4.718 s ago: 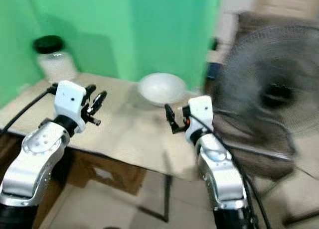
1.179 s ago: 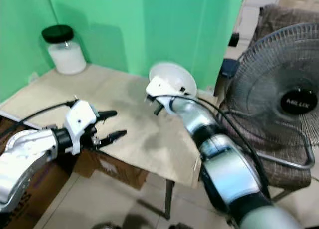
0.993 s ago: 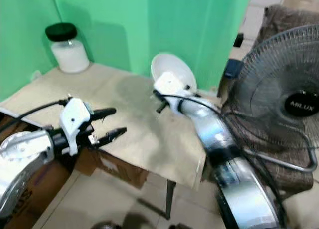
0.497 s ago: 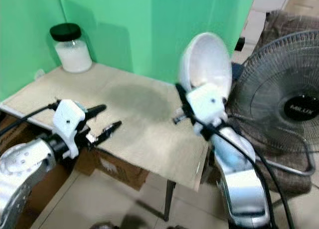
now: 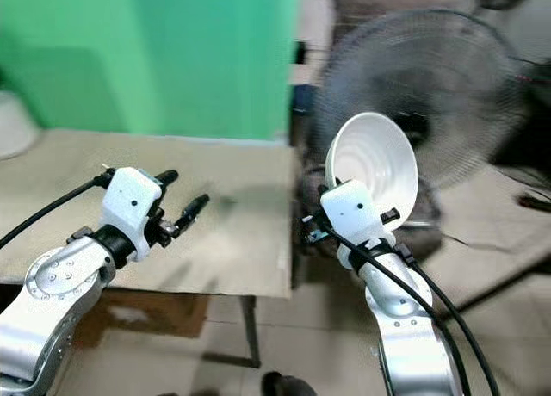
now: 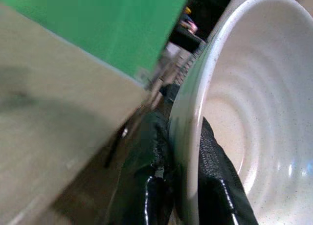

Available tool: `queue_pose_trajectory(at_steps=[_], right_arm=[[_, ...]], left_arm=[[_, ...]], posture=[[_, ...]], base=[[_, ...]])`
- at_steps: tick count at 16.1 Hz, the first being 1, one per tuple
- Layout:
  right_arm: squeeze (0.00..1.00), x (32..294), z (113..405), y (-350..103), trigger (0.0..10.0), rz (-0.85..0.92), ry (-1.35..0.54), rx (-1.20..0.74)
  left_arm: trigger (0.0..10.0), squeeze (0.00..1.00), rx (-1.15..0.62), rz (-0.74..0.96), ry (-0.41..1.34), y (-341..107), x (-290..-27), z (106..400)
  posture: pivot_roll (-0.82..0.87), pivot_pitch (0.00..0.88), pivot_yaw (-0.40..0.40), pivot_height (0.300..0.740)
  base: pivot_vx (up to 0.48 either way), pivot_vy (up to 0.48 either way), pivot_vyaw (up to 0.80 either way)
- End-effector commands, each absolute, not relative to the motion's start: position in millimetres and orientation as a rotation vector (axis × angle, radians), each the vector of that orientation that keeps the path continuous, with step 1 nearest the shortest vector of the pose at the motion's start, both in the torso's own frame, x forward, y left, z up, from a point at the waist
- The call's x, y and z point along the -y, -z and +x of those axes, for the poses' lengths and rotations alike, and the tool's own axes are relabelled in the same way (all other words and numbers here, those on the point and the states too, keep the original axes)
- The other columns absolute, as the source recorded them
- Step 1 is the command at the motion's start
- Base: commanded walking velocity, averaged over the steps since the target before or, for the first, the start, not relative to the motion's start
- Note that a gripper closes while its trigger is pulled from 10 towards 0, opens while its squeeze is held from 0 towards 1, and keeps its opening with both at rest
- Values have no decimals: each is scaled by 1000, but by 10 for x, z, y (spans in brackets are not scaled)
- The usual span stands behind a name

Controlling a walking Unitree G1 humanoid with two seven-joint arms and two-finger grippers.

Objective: Setting the table

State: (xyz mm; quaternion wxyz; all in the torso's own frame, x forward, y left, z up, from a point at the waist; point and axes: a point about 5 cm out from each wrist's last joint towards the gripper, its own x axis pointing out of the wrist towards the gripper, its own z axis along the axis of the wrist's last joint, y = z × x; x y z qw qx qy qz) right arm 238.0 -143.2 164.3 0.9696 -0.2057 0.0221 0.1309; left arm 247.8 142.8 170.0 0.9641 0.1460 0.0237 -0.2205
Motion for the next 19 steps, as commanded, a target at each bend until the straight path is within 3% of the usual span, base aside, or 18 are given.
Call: queue_pose_trajectory(at_steps=[1,5,19], right_arm=[[0,1418,2400,-1721,10000,-422,-251,-10],[0,1399,2467,-1684,10000,-439,-254,-40],[0,1508,2456,-1586,10000,-497,-210,-135]], left_arm=[[10000,0,-49,296,371,-1699,-1512,2490],[10000,0,-50,285,296,-1691,-1587,2502],[10000,0,-37,261,338,-1683,-1489,2545]], posture=[[135,0,-45,740],[144,0,-57,740],[113,0,-36,740]], base=[[0,0,-800],[0,0,-800],[0,0,-800]])
